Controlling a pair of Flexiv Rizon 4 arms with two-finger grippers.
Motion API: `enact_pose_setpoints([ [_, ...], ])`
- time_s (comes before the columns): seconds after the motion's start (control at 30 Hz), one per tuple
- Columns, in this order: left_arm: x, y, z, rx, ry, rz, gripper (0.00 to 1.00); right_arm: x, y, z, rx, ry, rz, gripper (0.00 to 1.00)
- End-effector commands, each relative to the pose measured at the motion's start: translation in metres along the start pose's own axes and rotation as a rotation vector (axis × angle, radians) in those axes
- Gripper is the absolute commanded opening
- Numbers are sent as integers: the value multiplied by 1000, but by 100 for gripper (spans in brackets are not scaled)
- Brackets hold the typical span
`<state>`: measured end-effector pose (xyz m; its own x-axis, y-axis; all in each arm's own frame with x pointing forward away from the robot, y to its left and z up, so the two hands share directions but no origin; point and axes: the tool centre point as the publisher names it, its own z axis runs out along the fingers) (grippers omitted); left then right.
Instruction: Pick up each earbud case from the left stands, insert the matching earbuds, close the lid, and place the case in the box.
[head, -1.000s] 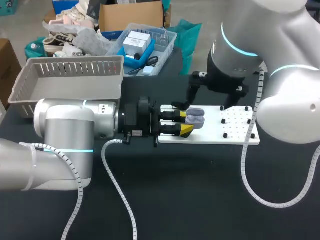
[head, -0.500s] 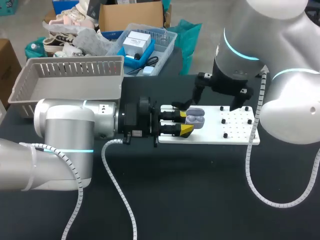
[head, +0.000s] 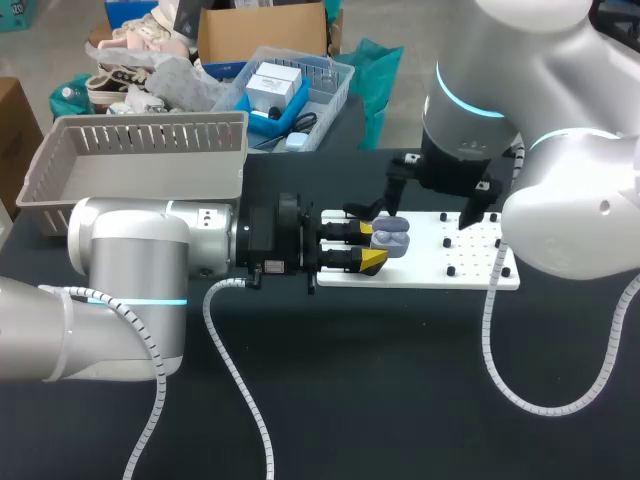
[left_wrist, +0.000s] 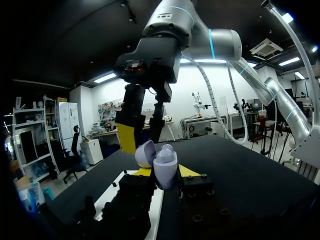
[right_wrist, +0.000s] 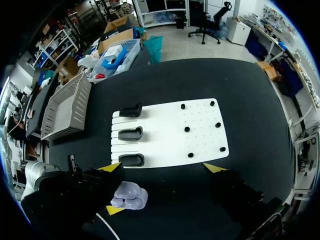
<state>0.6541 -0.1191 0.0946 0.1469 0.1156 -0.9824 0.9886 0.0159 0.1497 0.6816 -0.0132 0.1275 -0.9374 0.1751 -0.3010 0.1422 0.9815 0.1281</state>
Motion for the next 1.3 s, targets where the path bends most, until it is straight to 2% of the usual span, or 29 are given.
enact_pose_setpoints([
  [0.03, 0, 0, 1, -2, 0, 1, 0, 7, -4, -9, 3, 10, -2, 100],
  [0.37, 0, 0, 1, -2, 0, 1, 0, 17, -5, -10, 11, 37, -20, 100],
  [0.63, 0, 0, 1, -2, 0, 1, 0, 10, -9, -21, -21, -31, 5, 100],
  [0.77, 0, 0, 1, -2, 0, 1, 0, 7, -9, -31, -70, -48, 6, 100],
  [1.07, 0, 0, 1, -2, 0, 1, 0, 25, 3, -54, -217, -22, -154, 100],
  [1.3, -14, 8, -9, -22, -14, 15, 0, 34, 2, -64, -237, 40, -239, 100],
])
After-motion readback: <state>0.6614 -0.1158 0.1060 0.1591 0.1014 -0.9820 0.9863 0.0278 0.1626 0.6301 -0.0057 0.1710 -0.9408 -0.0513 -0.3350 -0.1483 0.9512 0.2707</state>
